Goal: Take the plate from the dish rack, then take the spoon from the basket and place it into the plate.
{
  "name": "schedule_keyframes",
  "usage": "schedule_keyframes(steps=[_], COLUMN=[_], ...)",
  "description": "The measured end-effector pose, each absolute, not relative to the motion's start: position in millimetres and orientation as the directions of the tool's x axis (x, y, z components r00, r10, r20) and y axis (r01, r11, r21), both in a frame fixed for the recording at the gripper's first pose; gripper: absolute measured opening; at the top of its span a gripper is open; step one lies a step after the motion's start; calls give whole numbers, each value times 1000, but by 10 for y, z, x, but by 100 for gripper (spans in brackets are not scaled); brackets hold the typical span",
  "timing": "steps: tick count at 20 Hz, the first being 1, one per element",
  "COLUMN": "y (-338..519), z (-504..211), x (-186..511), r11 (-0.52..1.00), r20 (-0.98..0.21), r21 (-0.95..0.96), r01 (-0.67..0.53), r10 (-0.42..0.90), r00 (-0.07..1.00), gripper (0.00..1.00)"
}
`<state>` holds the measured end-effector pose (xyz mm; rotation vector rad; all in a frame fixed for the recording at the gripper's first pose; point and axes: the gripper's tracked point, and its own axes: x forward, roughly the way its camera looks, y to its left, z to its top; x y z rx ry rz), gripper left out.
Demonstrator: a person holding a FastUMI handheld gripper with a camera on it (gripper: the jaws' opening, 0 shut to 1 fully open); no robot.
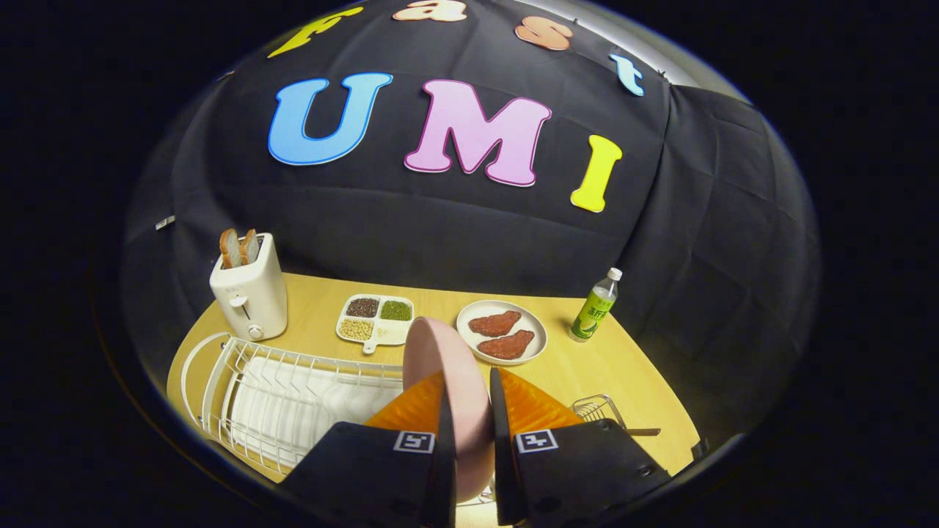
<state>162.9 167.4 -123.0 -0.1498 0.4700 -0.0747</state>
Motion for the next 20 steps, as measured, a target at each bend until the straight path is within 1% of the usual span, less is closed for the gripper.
schedule_keyframes(steps=[1, 3, 5, 9, 12, 15, 20], y=[1681, 1633, 1572, 1515, 1450, 1352, 1069], z=[-1255, -1370, -1503, -1523, -1449, -1301, -1116], x=[1631, 1587, 1562, 1456, 1368, 1255, 899], r11=[990, 994, 997, 1000, 996, 990, 974], r20=[-459, -506, -540, -570, -573, -547, -528], r21=[-135, -111, -72, 18, 80, 122, 183], r01=[26, 21, 23, 1, -26, -67, -130], r10=[-86, -74, -59, 10, 68, 123, 209], r00=[884, 860, 840, 822, 817, 828, 823], gripper=[21, 18, 17, 16, 16, 16, 16])
